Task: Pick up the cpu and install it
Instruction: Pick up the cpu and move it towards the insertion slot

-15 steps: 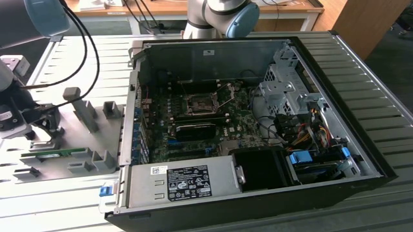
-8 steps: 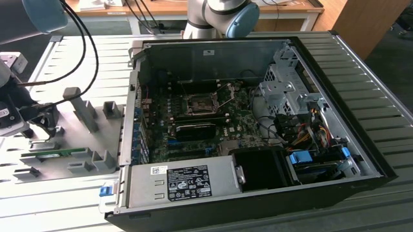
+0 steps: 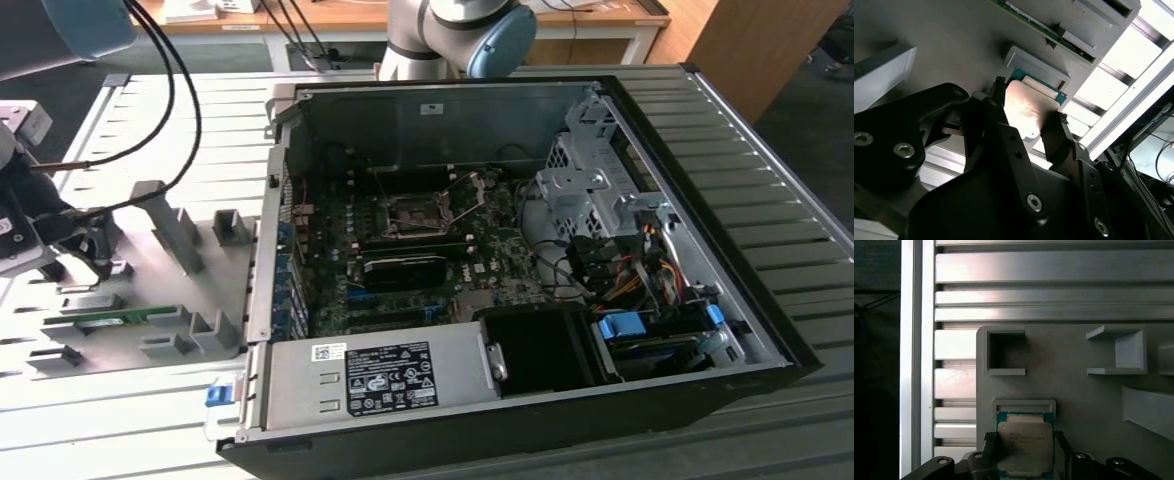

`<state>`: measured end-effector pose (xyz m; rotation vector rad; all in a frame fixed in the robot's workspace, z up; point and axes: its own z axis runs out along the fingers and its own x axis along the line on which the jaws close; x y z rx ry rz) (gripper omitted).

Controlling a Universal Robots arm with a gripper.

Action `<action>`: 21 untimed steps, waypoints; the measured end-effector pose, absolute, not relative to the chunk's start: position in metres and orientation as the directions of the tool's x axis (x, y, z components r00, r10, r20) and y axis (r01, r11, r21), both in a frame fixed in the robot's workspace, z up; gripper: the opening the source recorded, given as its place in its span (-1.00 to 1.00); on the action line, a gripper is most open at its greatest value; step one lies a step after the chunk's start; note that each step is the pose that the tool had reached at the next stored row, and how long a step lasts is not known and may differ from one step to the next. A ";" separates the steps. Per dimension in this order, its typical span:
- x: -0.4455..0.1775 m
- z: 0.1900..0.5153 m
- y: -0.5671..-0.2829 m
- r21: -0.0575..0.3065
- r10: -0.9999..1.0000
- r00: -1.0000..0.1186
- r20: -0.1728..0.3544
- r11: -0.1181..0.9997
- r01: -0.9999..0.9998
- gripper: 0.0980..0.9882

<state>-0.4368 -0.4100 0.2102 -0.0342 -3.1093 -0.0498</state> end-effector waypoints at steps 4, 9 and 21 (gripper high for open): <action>-0.437 0.212 -0.410 0.032 0.021 -0.999 0.032 0.999 0.022 -0.01; -0.437 0.214 -0.410 0.032 0.021 -0.999 0.032 0.999 0.022 -0.01; -0.437 0.219 -0.410 0.036 0.021 -0.999 0.032 0.999 0.022 -0.01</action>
